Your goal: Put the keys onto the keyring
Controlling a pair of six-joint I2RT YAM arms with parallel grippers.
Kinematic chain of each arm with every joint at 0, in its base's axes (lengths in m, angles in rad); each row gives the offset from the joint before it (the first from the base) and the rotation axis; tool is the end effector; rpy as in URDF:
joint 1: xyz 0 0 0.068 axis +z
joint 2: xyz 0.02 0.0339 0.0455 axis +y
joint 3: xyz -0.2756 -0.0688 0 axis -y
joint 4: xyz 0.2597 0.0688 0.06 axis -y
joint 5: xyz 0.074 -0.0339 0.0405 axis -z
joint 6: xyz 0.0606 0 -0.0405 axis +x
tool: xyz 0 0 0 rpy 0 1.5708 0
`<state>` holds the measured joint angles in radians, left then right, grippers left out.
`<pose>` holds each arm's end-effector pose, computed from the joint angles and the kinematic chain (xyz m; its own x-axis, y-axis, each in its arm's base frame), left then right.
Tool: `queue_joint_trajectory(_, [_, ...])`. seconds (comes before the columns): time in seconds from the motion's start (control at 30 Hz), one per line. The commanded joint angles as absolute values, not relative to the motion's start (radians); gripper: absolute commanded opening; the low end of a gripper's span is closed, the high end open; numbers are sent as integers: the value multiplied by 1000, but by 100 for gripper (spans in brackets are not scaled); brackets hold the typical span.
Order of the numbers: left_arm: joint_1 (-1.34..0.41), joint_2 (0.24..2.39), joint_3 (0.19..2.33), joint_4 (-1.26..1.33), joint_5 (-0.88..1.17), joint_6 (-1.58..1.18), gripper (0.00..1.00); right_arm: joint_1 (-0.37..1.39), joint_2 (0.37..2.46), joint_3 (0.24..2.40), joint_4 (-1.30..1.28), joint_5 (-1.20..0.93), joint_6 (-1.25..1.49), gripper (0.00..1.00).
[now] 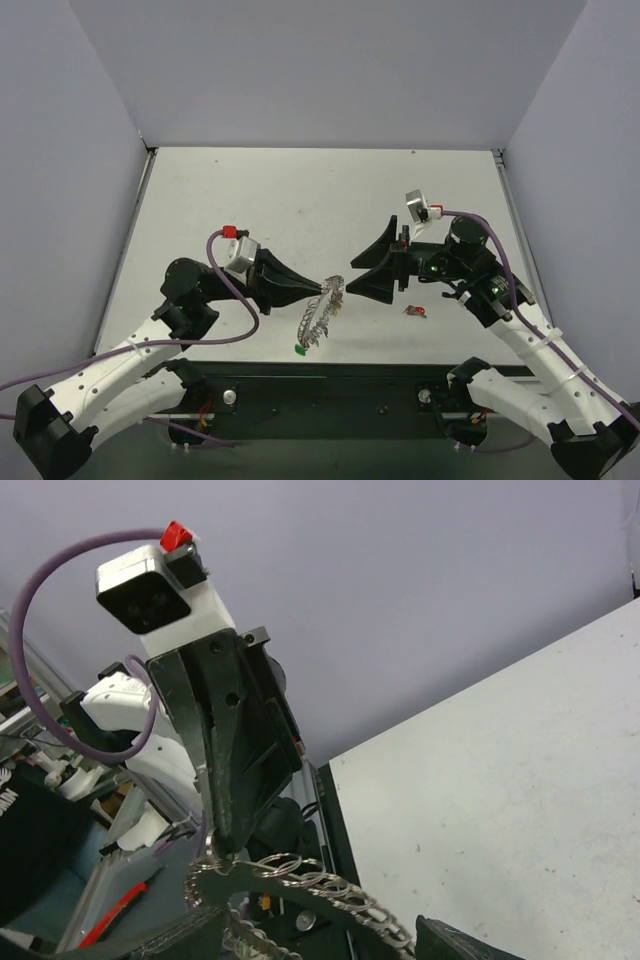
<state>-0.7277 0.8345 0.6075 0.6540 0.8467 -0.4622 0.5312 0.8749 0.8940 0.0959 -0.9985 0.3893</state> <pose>0.1231 -0.1705 0.3650 -0.1467 -0.2649 -0.9530 0.9880 -0.0860 -0.1282 0.1535 0.1493 0.4022 -0.2859 0.0704 -0.9557 -0.9575 0.0186 0.2878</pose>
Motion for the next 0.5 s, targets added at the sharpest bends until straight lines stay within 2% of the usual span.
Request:
queue_joint_trajectory(0.0, [-732,824,699,550,721,-419,0,600,873,943,85,-936,327,74])
queue_joint_trajectory(0.23, [-732,841,736,469,703,-420,0,653,900,960,78,-877,310,66])
queue_joint_trajectory(0.37, [-730,833,741,436,669,-420,0,658,903,954,109,-858,322,55])
queue_joint_trajectory(0.47, [-732,834,736,439,666,-425,0,660,910,950,133,-845,331,53])
